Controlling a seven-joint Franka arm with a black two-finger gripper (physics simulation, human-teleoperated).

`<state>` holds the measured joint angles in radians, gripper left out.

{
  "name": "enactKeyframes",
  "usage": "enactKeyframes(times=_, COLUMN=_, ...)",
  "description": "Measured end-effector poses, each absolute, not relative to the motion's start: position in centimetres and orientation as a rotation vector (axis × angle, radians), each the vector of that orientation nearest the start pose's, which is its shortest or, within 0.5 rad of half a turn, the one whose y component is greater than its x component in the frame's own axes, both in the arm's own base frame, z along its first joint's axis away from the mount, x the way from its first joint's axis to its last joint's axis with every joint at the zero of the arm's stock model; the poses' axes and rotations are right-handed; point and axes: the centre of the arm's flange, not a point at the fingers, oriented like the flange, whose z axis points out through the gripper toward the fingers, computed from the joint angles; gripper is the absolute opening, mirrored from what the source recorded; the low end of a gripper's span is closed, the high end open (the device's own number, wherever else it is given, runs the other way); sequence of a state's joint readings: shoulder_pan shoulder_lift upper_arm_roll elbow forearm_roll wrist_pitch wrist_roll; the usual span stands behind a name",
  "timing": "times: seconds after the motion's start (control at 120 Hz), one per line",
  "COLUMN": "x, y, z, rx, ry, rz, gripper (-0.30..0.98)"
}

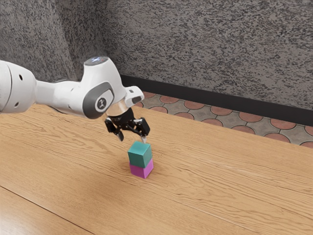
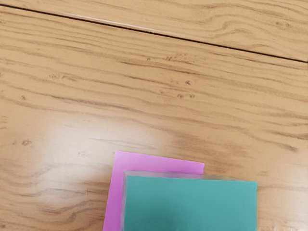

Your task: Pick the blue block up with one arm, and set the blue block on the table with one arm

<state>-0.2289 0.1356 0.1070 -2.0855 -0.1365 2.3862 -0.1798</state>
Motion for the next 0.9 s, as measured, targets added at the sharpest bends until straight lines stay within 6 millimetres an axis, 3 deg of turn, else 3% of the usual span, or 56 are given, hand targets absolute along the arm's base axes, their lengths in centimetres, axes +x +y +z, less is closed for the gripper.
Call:
enactKeyframes(times=0.325, x=58.5, y=-7.6, z=36.4, rx=-3.227, ry=-0.208, rz=-0.246, gripper=0.69)
enactKeyframes(times=0.508, x=58.1, y=-9.2, z=36.5, rx=-3.241, ry=-0.164, rz=-0.252, gripper=0.69)
enactKeyframes(times=0.9, x=58.3, y=-8.8, z=34.4, rx=-3.246, ry=-0.192, rz=-0.202, gripper=0.69)
